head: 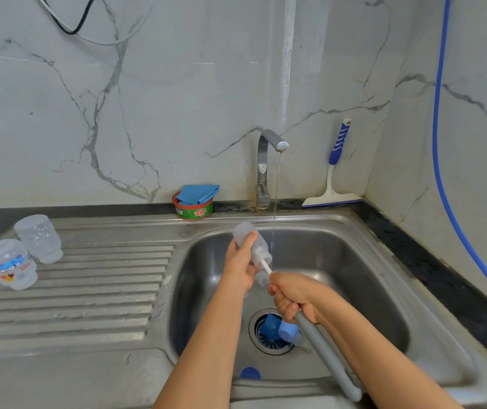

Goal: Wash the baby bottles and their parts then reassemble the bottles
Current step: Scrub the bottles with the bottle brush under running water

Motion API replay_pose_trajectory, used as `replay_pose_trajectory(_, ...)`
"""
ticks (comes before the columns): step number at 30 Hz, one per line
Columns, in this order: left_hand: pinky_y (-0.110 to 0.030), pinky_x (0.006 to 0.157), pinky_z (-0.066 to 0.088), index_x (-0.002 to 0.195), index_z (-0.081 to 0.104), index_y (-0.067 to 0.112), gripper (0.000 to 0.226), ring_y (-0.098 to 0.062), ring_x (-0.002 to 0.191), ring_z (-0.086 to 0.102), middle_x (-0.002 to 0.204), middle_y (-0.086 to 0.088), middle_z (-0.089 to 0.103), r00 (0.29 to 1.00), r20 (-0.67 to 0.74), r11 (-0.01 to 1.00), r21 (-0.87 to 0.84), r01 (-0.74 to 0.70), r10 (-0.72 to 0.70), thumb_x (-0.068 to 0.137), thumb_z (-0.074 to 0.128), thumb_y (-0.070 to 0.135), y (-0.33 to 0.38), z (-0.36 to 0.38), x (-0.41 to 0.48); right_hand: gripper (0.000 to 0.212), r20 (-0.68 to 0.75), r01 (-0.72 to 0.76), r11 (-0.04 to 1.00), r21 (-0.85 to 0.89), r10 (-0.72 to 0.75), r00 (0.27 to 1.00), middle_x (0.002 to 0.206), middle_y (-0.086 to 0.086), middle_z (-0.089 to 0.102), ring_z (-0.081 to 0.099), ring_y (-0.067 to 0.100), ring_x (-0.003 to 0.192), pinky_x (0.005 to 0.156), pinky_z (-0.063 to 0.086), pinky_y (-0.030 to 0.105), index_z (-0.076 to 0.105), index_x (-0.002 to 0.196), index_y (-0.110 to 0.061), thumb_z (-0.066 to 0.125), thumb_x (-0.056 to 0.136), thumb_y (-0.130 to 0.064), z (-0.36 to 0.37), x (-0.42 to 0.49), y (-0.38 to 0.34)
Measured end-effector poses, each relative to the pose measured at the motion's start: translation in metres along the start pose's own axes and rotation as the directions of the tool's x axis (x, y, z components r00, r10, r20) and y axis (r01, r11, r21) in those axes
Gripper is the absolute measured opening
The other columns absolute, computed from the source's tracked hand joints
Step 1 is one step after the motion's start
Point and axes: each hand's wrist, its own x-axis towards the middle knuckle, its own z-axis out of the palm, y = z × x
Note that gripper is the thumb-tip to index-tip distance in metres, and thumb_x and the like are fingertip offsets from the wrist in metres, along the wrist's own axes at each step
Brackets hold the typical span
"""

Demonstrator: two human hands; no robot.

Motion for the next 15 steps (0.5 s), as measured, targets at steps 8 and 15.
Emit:
replay_pose_trajectory(8, -0.038, 0.076, 0.057, 0.104, 0.052, 0.003, 0.036, -0.029, 0.091, 0.064, 0.106, -0.022, 0.059, 0.987, 0.028, 0.974, -0.16, 0.159, -0.156, 0.089, 0.067, 0.032, 0.011, -0.01, 0.001, 0.044, 0.31, -0.064, 0.953, 0.297, -0.032, 0.95, 0.041, -0.009, 0.026, 0.022, 0.001, 0.026, 0.023, 0.018, 0.012, 0.038, 0.054, -0.018, 0.04, 0.097, -0.023, -0.007, -0.01, -0.005)
replay_pose_trajectory(15, -0.043, 0.08, 0.057, 0.129, 0.047, 0.008, 0.048, -0.028, 0.096, 0.062, 0.12, -0.02, 0.059, 0.999, 0.046, 0.999, -0.035, -0.024, 0.025, 0.09, 0.065, 0.027, 0.007, -0.003, 0.007, 0.039, -0.062, 0.184, 0.979, 0.085, -0.179, 0.982, 0.045, -0.007, 0.029, 0.02, 0.004, 0.032, 0.029, 0.016, 0.014, 0.041, 0.065, -0.015, 0.036, 0.101, -0.031, -0.001, -0.002, -0.007)
